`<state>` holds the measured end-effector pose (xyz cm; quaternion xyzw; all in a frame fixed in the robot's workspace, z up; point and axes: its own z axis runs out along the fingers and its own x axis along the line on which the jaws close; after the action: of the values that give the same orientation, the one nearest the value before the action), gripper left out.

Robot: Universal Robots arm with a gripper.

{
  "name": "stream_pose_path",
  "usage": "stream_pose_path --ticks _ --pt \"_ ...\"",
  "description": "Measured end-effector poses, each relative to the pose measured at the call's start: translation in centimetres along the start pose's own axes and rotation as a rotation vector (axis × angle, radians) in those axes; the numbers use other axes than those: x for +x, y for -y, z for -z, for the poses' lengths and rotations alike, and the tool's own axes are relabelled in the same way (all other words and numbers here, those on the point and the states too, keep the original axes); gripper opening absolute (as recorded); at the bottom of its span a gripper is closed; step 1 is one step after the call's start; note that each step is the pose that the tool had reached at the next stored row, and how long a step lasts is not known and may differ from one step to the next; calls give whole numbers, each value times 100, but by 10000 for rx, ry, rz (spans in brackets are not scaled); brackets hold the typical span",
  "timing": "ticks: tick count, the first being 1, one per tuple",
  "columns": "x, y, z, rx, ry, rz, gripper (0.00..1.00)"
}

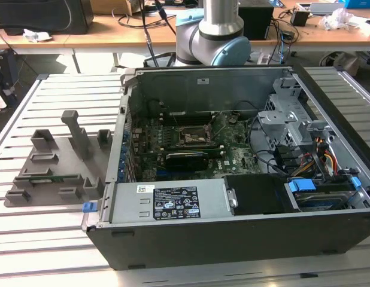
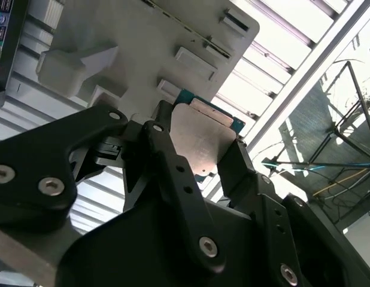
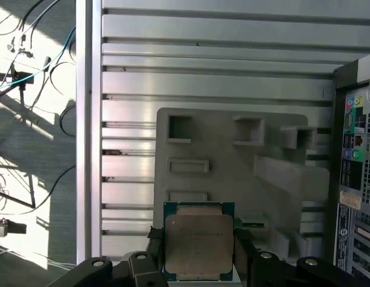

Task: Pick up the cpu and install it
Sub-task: 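Pick up the cpu and move it towards the insertion slot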

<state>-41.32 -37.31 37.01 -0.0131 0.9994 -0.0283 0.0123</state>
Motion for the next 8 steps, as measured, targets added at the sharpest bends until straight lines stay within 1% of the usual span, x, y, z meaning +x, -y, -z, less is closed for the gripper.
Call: stream_pose_path --ticks 1,3,6,7,8 --pt "-1 1 19 0 0 0 55" --pt "-3 7 115 1 0 0 55" --pt "-4 9 160 -13 2 1 55" --pt "-4 11 175 -75 4 0 55" --pt "-5 12 203 -266 5 -6 55"
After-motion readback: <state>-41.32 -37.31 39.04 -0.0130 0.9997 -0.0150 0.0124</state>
